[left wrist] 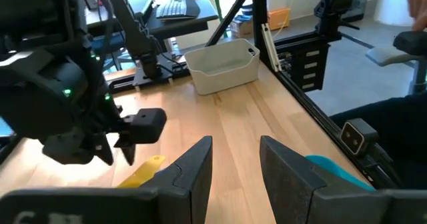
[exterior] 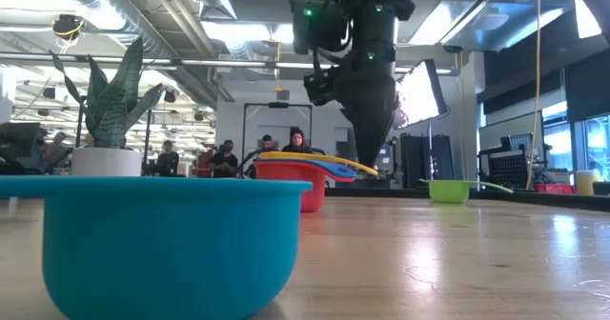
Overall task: Nest measuring cups in basket
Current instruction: Stack the yellow measuring cup on top of the dark blue measuring cup
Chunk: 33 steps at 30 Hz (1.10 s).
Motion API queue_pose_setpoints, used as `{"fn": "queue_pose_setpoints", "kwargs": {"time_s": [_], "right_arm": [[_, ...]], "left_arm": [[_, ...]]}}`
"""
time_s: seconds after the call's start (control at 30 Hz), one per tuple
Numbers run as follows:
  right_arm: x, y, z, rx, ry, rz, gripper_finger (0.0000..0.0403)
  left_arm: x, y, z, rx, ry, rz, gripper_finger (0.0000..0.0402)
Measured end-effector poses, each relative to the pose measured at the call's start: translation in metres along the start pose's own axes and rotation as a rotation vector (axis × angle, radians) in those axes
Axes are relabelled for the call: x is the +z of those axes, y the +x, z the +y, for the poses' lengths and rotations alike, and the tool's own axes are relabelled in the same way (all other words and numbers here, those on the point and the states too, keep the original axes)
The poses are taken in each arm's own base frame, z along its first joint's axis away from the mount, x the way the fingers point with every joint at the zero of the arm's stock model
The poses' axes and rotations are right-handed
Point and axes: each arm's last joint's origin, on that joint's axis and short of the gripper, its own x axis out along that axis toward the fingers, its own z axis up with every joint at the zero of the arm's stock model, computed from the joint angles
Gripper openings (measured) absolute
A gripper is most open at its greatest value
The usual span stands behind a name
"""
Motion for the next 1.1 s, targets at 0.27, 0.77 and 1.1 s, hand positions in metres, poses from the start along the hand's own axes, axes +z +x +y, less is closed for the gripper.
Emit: {"fn": "queue_pose_setpoints", "kwargs": {"time_s": [0.27, 0.77, 1.1], "right_arm": [[0.003, -0.001, 0.009, 0.144, -0.013, -0.017, 0.0183], [0.002, -0.001, 0.013, 0.153, -0.026, -0.023, 0.0183], [-0.009, -0.001, 0.016, 0.034, -0.022, 0.054, 0.0183]], "left_arm": [[0.0, 0.0, 0.0, 0.002, 0.0, 0.0, 0.0119], [0.0, -0.002, -0.004, -0.001, 0.006, -0.004, 0.0119], [-0.032, 0.007, -0.004, 0.083, -0.132, 0.266, 0.0119]]}}
